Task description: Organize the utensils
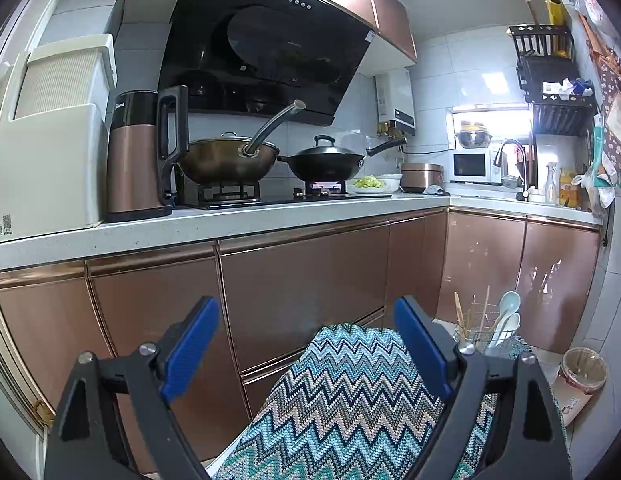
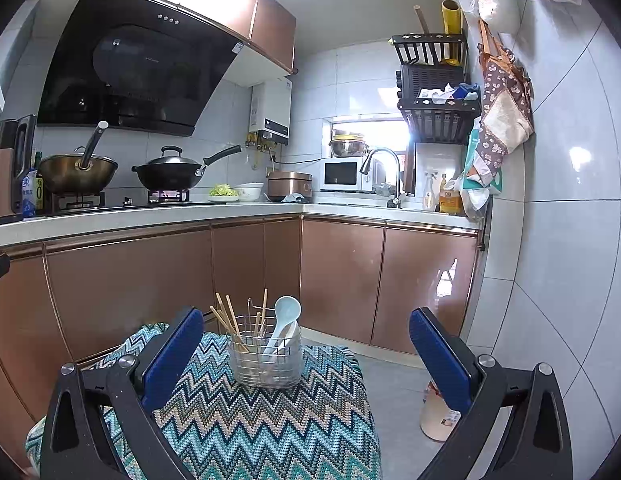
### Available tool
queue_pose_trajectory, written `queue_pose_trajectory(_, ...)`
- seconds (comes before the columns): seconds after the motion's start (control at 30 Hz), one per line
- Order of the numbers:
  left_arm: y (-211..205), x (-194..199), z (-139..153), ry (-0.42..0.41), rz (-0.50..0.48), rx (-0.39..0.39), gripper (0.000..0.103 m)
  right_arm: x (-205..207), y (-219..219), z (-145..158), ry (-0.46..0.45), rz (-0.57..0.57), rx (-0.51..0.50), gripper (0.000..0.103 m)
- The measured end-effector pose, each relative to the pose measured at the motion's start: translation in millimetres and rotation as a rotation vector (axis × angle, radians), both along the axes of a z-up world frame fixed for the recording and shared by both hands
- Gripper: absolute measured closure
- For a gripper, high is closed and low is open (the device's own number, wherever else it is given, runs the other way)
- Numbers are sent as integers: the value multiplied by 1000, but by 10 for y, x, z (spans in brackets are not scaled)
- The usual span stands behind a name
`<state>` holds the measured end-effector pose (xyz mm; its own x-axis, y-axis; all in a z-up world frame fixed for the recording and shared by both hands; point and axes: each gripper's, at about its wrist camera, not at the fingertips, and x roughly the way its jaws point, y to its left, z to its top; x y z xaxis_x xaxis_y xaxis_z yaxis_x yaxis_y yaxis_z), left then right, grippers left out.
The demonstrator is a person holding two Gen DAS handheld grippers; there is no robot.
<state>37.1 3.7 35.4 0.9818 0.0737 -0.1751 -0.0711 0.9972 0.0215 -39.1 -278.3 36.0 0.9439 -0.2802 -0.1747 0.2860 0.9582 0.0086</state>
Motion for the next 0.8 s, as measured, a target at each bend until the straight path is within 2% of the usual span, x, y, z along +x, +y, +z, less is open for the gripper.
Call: queue_pose_trajectory(0.8, 73, -37, -7, -11, -6, -10, 14, 33, -16, -41, 13, 6, 0, 0)
